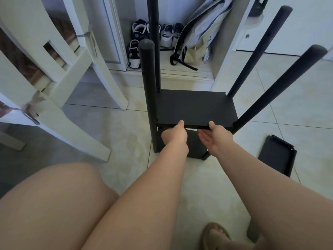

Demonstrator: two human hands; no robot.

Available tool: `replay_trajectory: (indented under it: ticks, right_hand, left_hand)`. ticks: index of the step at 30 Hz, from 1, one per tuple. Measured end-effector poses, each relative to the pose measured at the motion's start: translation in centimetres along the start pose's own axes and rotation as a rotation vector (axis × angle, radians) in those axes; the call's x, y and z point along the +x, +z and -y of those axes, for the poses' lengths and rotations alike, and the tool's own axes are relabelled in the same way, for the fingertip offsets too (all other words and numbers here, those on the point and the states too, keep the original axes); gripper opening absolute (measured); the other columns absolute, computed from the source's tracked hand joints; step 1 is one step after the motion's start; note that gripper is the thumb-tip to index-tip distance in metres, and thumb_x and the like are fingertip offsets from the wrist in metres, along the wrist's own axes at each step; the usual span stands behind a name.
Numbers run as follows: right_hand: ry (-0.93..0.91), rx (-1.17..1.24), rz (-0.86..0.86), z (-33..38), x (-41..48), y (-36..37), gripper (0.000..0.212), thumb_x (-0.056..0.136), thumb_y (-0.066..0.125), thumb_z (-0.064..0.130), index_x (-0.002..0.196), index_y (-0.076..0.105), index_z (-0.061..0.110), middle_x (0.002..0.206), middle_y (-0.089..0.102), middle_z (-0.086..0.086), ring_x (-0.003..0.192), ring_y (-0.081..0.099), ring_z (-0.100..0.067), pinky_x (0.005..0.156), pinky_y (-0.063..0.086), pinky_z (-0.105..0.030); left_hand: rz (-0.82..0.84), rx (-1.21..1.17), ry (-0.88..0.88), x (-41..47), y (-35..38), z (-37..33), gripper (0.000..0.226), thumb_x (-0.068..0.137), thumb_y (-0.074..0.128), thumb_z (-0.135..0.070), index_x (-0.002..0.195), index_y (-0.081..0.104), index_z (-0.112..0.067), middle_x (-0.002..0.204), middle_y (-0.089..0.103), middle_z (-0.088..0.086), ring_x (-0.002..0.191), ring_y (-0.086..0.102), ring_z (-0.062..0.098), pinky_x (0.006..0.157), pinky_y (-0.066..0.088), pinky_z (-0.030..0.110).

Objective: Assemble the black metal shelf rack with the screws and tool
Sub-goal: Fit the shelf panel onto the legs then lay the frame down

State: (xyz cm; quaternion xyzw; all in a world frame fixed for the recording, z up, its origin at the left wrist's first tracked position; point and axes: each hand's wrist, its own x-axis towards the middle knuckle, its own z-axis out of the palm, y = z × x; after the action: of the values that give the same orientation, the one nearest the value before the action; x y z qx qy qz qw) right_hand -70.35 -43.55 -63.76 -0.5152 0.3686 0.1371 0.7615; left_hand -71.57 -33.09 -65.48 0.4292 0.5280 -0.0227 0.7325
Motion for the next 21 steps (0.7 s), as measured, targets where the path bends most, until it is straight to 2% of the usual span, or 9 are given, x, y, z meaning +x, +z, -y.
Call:
replay_trajectory:
  ticks: [2,4,7,10,11,13,16,18,21]
  right_hand:
    - [0.004,0.006,-0.001,0.0,0.0,0.0,0.034,0.103,0.059,0.012,0.135,0.051,0.004,0.109,0.073,-0.017,0.089,0.074,-0.025,0.065,0.058,-0.033]
    - [0.011,0.017,-0.002,0.2,0.0,0.1,0.035,0.103,0.059,0.011,0.136,0.050,0.004,0.111,0.072,-0.018,0.090,0.073,-0.027,0.066,0.058,-0.034]
    - [0.018,0.021,0.010,0.2,0.0,0.0,0.035,0.103,0.059,0.011,0.136,0.050,0.004,0.112,0.071,-0.018,0.093,0.073,-0.028,0.069,0.058,-0.034]
    - [0.020,0.019,0.016,0.1,0.2,-0.1,0.035,0.103,0.058,0.011,0.136,0.050,0.003,0.111,0.072,-0.019,0.093,0.073,-0.028,0.069,0.059,-0.034]
    - [0.019,0.021,0.018,0.1,0.2,-0.2,0.034,0.103,0.058,0.011,0.136,0.050,0.003,0.111,0.072,-0.019,0.093,0.073,-0.028,0.070,0.059,-0.034]
    - [0.019,0.020,0.023,0.1,0.3,-0.3,0.033,0.103,0.058,0.011,0.134,0.051,0.002,0.111,0.072,-0.019,0.093,0.073,-0.029,0.071,0.059,-0.035]
    - [0.026,0.019,0.029,0.1,0.5,-0.5,0.033,0.103,0.058,0.012,0.134,0.051,0.003,0.109,0.072,-0.019,0.092,0.074,-0.028,0.071,0.059,-0.034]
    - [0.028,0.020,0.024,0.0,0.6,-0.6,0.033,0.104,0.058,0.013,0.135,0.051,0.004,0.110,0.072,-0.018,0.093,0.074,-0.028,0.070,0.059,-0.034]
    - [0.027,0.021,0.015,-0.1,0.6,-0.6,0.032,0.104,0.058,0.013,0.134,0.052,0.004,0.108,0.072,-0.018,0.092,0.073,-0.027,0.069,0.058,-0.034]
  left_hand:
    - [0.023,0.005,0.008,0.0,-0.5,0.1,0.026,0.084,0.078,-0.035,0.082,0.059,-0.017,0.084,0.071,-0.002,0.076,0.065,0.013,0.064,0.048,0.028]
    - [0.015,0.038,0.028,0.3,-1.5,0.6,0.035,0.081,0.078,-0.047,0.083,0.059,-0.018,0.084,0.069,-0.003,0.076,0.064,0.014,0.064,0.048,0.030]
    - [-0.210,0.159,0.219,1.6,-4.3,1.9,0.064,0.074,0.074,-0.065,0.111,0.053,-0.016,0.103,0.063,0.000,0.091,0.062,0.021,0.073,0.049,0.034]
    - [-0.432,0.490,0.541,3.3,-7.1,2.1,0.080,0.075,0.067,-0.072,0.132,0.042,-0.021,0.123,0.058,-0.001,0.116,0.054,0.024,0.098,0.042,0.045]
    - [-0.418,0.528,0.599,3.8,-7.4,1.6,0.083,0.076,0.067,-0.072,0.137,0.040,-0.022,0.130,0.056,-0.001,0.122,0.051,0.024,0.102,0.040,0.046]
    - [-0.233,0.489,0.625,4.8,-7.2,0.2,0.085,0.076,0.068,-0.070,0.141,0.036,-0.027,0.136,0.054,-0.005,0.123,0.051,0.021,0.101,0.042,0.043]
    - [0.066,0.415,0.612,5.4,-6.0,-1.8,0.077,0.073,0.070,-0.070,0.134,0.040,-0.035,0.120,0.061,-0.013,0.109,0.058,0.011,0.087,0.046,0.028]
    - [0.106,0.410,0.640,5.9,-5.4,-2.5,0.064,0.071,0.070,-0.070,0.122,0.048,-0.040,0.107,0.062,-0.022,0.100,0.060,0.003,0.078,0.045,0.020]
    - [0.118,0.368,0.657,6.4,-4.8,-2.7,0.031,0.078,0.070,-0.062,0.101,0.050,-0.055,0.098,0.057,-0.033,0.088,0.054,-0.009,0.069,0.037,0.012]
